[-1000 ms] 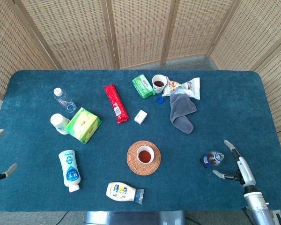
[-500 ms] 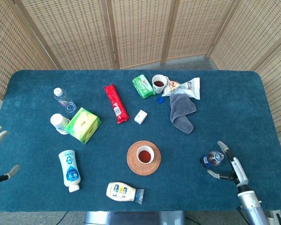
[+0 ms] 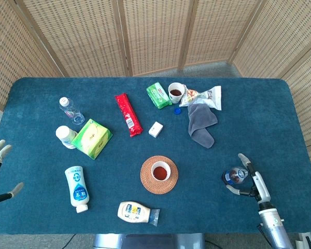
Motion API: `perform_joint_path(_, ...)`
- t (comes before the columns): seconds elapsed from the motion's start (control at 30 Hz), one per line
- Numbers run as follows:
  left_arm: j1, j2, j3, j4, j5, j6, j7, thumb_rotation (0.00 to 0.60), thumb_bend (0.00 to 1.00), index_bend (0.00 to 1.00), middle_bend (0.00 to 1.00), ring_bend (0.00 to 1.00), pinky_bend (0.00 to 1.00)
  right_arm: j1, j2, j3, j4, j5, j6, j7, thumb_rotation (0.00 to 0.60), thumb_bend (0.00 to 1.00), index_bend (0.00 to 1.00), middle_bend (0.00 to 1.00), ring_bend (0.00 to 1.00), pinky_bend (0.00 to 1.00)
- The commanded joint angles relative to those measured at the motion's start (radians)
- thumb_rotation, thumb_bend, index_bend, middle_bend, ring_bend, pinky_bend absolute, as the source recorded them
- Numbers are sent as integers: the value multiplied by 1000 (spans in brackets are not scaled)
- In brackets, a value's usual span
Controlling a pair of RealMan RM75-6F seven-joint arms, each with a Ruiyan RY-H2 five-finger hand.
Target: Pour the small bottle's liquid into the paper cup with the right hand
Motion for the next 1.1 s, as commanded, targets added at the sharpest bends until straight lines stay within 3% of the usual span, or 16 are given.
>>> perform_joint_path(0.03,-1,-1,-1,-1,-3,-2,3,600,272,0,0,0,0,5,-5,2,4,1,-1,2,600,0,0,0,0,0)
perform_joint_path(1.1,-6,-5,-5,-2,-17,-8,11,600,273,0,0,0,0,24,-93,23,49,28,15,-37,600,0,0,15,0,0)
